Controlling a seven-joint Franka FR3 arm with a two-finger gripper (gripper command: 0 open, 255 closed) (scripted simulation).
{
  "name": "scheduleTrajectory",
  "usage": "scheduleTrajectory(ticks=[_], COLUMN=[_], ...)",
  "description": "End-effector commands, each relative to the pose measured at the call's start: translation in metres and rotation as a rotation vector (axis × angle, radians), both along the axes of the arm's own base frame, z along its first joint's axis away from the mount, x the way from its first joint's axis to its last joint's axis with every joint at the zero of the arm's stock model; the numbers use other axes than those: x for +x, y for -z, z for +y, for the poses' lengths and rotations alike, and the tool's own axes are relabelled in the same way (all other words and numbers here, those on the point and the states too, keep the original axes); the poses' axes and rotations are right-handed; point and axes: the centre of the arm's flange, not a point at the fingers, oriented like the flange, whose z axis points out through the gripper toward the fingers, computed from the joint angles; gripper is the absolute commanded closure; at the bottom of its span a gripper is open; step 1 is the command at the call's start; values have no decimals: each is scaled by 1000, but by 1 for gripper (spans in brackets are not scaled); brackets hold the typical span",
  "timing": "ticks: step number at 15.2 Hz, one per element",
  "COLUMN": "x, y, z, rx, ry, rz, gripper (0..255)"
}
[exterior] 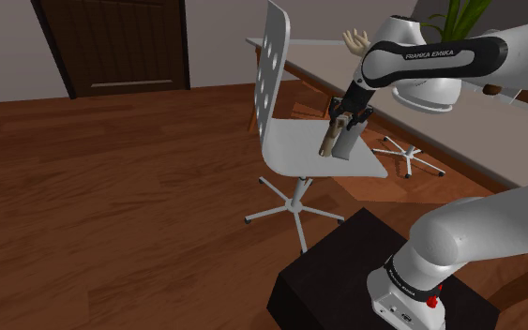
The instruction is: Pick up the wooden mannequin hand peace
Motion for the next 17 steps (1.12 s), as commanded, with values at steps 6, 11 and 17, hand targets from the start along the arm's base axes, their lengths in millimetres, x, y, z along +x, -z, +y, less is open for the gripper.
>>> scheduleTrajectory(ticks=[6,11,17], x=[0,0,0], y=[-31,-58,-79], z=[0,0,0], rx=[0,0,0], ry=[0,0,0], rz=[2,2,2], gripper=[255,255,255])
